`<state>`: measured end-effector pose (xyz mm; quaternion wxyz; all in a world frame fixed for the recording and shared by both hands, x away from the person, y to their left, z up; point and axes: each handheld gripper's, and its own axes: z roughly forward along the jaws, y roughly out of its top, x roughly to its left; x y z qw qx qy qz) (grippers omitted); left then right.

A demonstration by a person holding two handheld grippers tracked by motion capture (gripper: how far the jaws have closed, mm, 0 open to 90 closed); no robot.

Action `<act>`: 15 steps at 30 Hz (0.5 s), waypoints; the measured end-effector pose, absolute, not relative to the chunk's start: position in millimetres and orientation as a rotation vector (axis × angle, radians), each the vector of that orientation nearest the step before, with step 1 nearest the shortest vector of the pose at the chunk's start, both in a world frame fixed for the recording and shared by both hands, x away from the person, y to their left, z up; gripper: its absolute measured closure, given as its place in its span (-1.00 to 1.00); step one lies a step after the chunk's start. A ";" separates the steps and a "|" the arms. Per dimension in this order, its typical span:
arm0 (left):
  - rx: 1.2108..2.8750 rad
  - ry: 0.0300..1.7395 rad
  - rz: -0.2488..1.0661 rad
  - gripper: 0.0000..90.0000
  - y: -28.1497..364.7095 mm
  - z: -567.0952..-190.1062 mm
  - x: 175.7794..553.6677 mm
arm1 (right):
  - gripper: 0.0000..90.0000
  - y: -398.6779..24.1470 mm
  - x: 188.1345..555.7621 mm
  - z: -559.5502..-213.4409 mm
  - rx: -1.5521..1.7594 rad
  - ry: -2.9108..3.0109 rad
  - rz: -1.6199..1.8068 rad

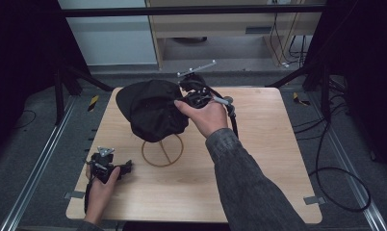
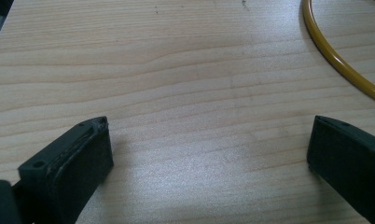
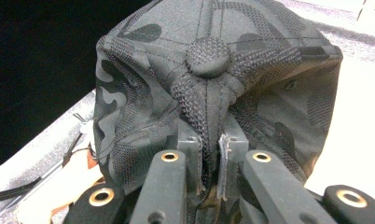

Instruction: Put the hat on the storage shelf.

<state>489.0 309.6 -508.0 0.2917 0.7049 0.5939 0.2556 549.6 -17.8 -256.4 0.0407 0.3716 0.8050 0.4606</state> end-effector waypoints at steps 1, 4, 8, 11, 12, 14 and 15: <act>1.879 1.583 0.682 -1.00 309.6 -508.0 489.0 | 0.84 -17.4 549.4 -257.0 1.140 2.469 1.406; 1.879 1.583 0.680 -1.00 309.6 -507.9 489.1 | 0.83 -16.0 549.2 -259.5 1.137 2.477 1.390; 1.886 1.582 0.679 -1.00 310.0 -507.6 489.0 | 0.83 -13.2 548.9 -263.8 1.130 2.485 1.372; 1.884 1.581 0.679 -1.00 309.9 -507.8 489.1 | 0.82 -10.7 549.3 -267.0 1.130 2.493 1.359; 1.886 1.581 0.680 -1.00 309.9 -507.7 489.0 | 0.82 -9.9 549.5 -267.9 1.128 2.494 1.356; 1.885 1.582 0.680 -1.00 309.9 -507.7 489.0 | 0.82 -8.4 549.5 -269.1 1.127 2.494 1.348; 1.886 1.582 0.679 -1.00 310.0 -507.6 489.1 | 0.81 -7.7 549.7 -269.9 1.125 2.493 1.346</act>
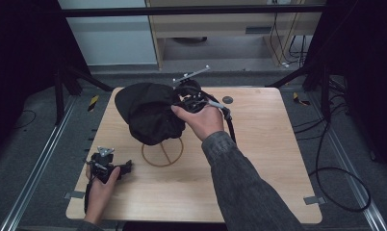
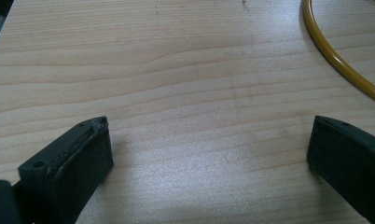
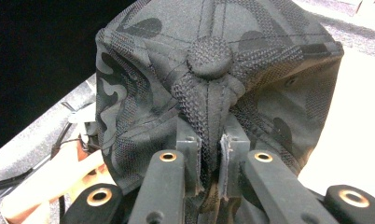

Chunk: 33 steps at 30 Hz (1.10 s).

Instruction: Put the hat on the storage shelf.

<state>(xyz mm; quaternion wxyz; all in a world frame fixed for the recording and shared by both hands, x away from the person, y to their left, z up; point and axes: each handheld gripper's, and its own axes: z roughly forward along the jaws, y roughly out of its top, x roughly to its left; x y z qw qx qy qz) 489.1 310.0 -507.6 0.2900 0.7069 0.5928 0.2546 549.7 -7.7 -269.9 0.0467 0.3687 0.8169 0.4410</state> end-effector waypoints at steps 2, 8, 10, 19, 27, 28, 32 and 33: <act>1.886 1.581 0.679 -1.00 310.0 -507.6 489.1 | 0.81 -6.0 550.1 -271.5 1.126 2.494 1.335; 1.886 1.582 0.680 -1.00 310.0 -507.6 489.2 | 0.79 -2.9 551.6 -274.9 1.127 2.487 1.333; 1.886 1.582 0.680 -1.00 310.0 -507.6 489.2 | 0.78 -2.1 551.8 -275.4 1.128 2.485 1.334; 1.886 1.582 0.680 -1.00 310.0 -507.6 489.2 | 0.72 2.9 552.4 -278.4 1.125 2.482 1.326; 1.886 1.582 0.680 -1.00 310.0 -507.6 489.2 | 0.63 2.4 555.8 -278.5 1.148 2.473 1.345; 1.886 1.582 0.680 -1.00 310.0 -507.6 489.2 | 0.61 2.4 555.9 -278.4 1.150 2.470 1.347; 1.886 1.582 0.680 -1.00 310.0 -507.6 489.2 | 0.48 1.4 556.4 -278.2 1.160 2.457 1.331; 1.886 1.581 0.680 -1.00 310.1 -507.7 489.2 | 0.46 0.9 556.6 -278.1 1.165 2.458 1.331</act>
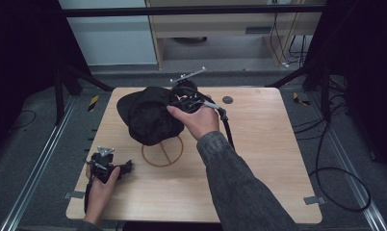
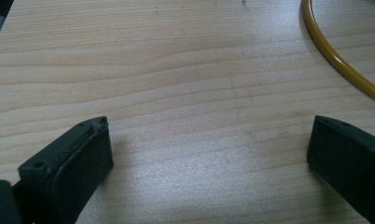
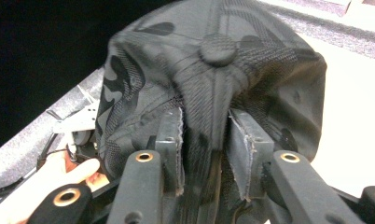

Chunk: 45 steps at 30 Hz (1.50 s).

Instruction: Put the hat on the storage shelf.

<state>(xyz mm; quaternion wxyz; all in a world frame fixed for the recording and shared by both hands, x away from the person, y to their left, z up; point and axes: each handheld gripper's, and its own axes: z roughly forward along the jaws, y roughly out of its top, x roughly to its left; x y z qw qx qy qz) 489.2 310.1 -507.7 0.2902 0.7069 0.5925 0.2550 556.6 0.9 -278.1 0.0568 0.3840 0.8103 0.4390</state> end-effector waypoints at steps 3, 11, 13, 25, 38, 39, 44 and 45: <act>1.886 1.581 0.680 -1.00 310.1 -507.7 489.2 | 0.35 0.2 557.2 -278.2 1.171 2.453 1.328; 1.887 1.580 0.680 -1.00 310.1 -507.7 489.4 | 0.31 -2.0 557.5 -278.5 1.184 2.454 1.332; 1.887 1.580 0.680 -1.00 310.1 -507.7 489.4 | 0.29 -3.0 556.6 -278.6 1.184 2.454 1.333; 1.887 1.579 0.680 -1.00 310.1 -507.7 489.5 | 0.27 -14.1 552.2 -273.6 1.195 2.445 1.383; 1.887 1.579 0.680 -1.00 310.2 -507.7 489.5 | 0.19 -22.8 545.2 -267.0 1.182 2.437 1.399; 1.888 1.579 0.680 -1.00 310.2 -507.7 489.5 | 0.19 -23.8 544.6 -266.6 1.180 2.436 1.402; 1.887 1.579 0.679 -1.00 310.2 -507.7 489.5 | 0.16 -28.9 542.1 -265.1 1.186 2.421 1.414; 1.888 1.579 0.679 -1.00 310.2 -507.7 489.5 | 0.16 -30.0 541.9 -265.1 1.194 2.419 1.417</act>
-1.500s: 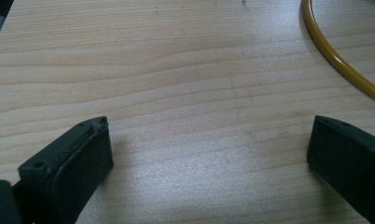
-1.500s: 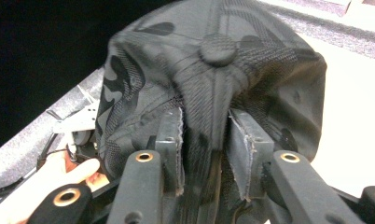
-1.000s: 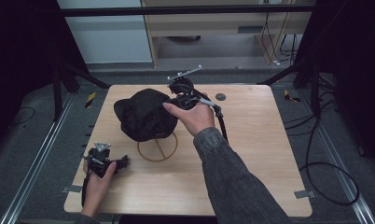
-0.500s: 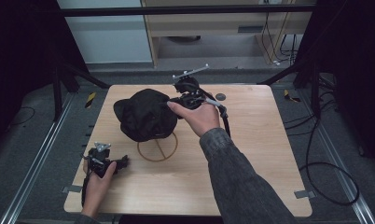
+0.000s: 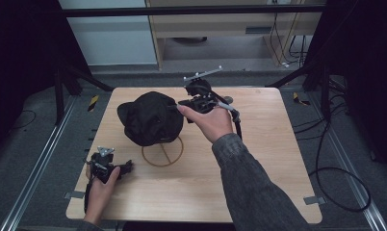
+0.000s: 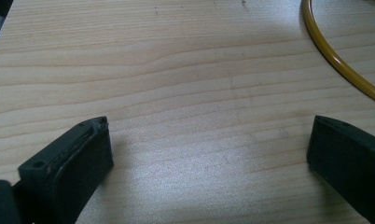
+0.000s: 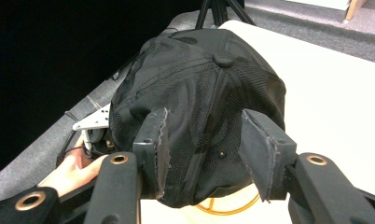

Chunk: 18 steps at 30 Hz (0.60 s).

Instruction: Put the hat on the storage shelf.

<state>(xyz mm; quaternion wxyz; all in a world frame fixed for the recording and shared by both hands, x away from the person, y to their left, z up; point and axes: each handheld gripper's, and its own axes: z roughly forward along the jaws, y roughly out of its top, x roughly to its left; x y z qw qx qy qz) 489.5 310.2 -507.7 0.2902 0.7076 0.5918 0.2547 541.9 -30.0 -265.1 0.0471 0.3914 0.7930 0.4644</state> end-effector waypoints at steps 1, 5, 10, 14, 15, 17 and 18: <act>1.887 1.579 0.679 -1.00 310.2 -507.7 489.5 | 0.15 -31.0 542.0 -265.2 1.192 2.418 1.421; 1.887 1.579 0.679 -1.00 310.2 -507.7 489.5 | 0.14 -35.3 540.6 -264.3 1.196 2.407 1.429; 1.887 1.579 0.679 -1.00 310.2 -507.7 489.7 | 0.10 -42.9 537.0 -264.7 1.208 2.400 1.426; 1.887 1.579 0.679 -1.00 310.2 -507.7 489.7 | 0.07 -50.0 534.4 -266.5 1.214 2.394 1.421; 1.888 1.579 0.679 -1.00 310.2 -507.7 489.7 | 0.06 -51.5 533.6 -266.7 1.217 2.391 1.422; 1.888 1.579 0.679 -1.00 310.2 -507.7 489.8 | 0.05 -54.5 532.3 -266.9 1.223 2.387 1.428; 1.886 1.578 0.680 -1.00 310.2 -507.8 489.8 | 0.04 -56.2 531.7 -267.0 1.222 2.384 1.427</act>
